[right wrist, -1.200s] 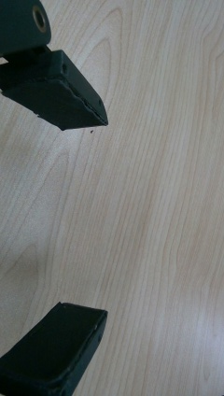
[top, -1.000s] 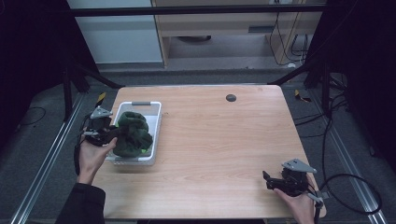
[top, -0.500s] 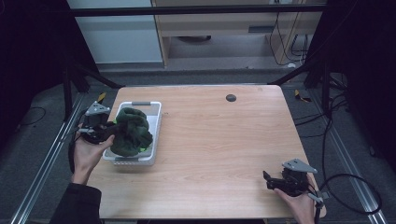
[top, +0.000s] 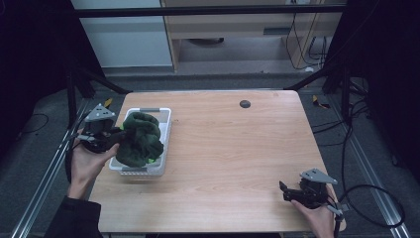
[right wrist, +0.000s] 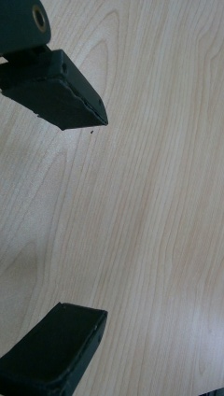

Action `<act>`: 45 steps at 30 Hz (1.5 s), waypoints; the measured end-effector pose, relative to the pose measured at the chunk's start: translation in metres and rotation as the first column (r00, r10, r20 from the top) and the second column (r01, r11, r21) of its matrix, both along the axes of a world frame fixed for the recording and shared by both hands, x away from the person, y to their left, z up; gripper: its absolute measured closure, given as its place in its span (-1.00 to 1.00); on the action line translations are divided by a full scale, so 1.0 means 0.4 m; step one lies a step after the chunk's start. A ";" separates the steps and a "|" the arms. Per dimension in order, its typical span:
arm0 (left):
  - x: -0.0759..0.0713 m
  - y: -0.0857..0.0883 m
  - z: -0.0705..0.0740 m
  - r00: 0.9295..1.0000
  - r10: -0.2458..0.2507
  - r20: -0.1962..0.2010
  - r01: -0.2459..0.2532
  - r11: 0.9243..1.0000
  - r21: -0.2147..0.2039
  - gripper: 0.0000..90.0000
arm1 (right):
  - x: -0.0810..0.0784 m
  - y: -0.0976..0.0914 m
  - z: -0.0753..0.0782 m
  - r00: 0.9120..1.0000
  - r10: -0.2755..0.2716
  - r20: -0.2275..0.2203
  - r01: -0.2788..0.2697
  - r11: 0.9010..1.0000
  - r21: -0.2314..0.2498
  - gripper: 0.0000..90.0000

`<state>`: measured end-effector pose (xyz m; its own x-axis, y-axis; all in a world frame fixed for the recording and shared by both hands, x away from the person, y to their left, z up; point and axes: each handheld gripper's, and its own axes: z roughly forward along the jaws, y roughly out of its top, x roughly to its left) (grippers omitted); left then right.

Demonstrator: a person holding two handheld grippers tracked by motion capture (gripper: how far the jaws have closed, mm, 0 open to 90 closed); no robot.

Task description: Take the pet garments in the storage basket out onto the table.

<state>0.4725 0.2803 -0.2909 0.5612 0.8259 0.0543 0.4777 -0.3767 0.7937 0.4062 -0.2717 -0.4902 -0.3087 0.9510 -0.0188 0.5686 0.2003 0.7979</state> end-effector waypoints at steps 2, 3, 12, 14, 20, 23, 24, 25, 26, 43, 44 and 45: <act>-0.004 -0.007 0.005 1.000 -0.009 0.001 0.009 1.000 0.000 0.87 | -0.001 0.000 0.001 1.000 0.000 -0.002 0.000 1.000 0.004 -0.85; -0.005 -0.010 0.008 1.000 -0.014 0.001 0.014 1.000 0.005 0.87 | -0.001 -0.001 0.001 1.000 -0.002 -0.001 0.002 1.000 0.004 -0.85; -0.011 -0.036 0.025 0.998 -0.062 -0.016 0.062 0.998 0.004 0.87 | -0.001 -0.001 0.002 1.000 -0.003 -0.001 0.003 1.000 0.010 -0.85; -0.011 -0.040 0.026 0.998 -0.066 -0.017 0.066 0.998 0.007 0.87 | -0.001 -0.002 0.002 1.000 -0.002 0.005 0.002 1.000 0.004 -0.85; -0.014 -0.073 0.038 0.993 -0.114 -0.025 0.115 0.993 0.038 0.87 | -0.001 -0.004 0.002 1.000 -0.002 0.006 0.002 1.000 0.005 -0.85; -0.016 -0.091 0.042 0.990 -0.139 -0.034 0.140 0.989 0.045 0.87 | -0.001 -0.005 0.003 1.000 -0.003 0.006 0.003 1.000 0.006 -0.85; -0.017 -0.097 0.043 0.988 -0.151 -0.040 0.153 0.987 0.051 0.87 | -0.001 -0.005 0.003 1.000 -0.003 0.007 0.003 1.000 0.007 -0.85; -0.017 -0.103 0.044 0.987 -0.157 -0.042 0.159 0.985 0.059 0.87 | -0.001 -0.005 0.003 1.000 -0.003 0.007 0.003 1.000 0.007 -0.85; -0.017 -0.109 0.044 0.986 -0.163 -0.045 0.166 0.984 0.058 0.87 | -0.001 -0.005 0.003 1.000 -0.003 0.007 0.003 1.000 0.008 -0.85; -0.018 -0.201 0.043 0.960 -0.265 -0.085 0.274 0.955 0.116 0.87 | -0.001 -0.007 0.004 1.000 -0.004 0.012 0.003 1.000 0.011 -0.84; -0.017 -0.207 0.041 0.959 -0.268 -0.086 0.277 0.954 0.116 0.87 | -0.001 -0.007 0.005 1.000 -0.004 0.012 0.004 1.000 0.010 -0.84; -0.017 -0.213 0.039 0.958 -0.271 -0.090 0.281 0.952 0.121 0.87 | -0.001 -0.007 0.005 1.000 -0.003 0.013 0.003 1.000 0.009 -0.84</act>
